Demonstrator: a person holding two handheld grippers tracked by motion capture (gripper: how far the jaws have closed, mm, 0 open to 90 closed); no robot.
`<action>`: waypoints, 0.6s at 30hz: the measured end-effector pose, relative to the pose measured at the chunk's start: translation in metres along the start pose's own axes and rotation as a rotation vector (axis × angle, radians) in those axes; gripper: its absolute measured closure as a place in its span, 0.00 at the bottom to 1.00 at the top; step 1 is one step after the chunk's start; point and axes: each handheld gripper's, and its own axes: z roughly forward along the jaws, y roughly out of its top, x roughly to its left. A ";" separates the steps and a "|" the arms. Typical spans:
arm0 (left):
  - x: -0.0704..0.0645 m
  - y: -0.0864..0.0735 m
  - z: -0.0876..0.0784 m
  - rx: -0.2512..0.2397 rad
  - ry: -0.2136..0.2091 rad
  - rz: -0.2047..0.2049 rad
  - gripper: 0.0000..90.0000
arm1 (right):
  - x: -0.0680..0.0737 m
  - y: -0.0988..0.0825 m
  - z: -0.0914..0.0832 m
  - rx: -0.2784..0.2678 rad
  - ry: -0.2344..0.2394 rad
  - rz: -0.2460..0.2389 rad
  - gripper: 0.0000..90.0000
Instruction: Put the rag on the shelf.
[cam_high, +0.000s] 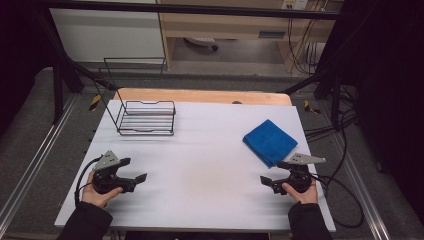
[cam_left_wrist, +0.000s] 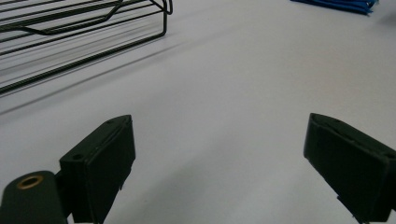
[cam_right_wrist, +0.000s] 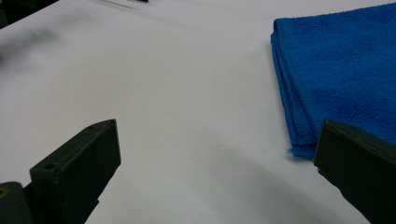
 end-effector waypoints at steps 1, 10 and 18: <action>0.000 0.000 0.000 0.003 0.000 0.003 0.10 | 0.000 0.000 0.000 0.002 -0.001 -0.002 0.01; 0.000 -0.002 -0.002 0.002 0.008 0.005 0.10 | 0.000 0.001 0.002 0.003 -0.010 -0.001 0.01; 0.001 -0.002 -0.003 0.001 0.015 0.003 0.10 | 0.001 0.005 0.007 0.023 -0.043 -0.010 0.02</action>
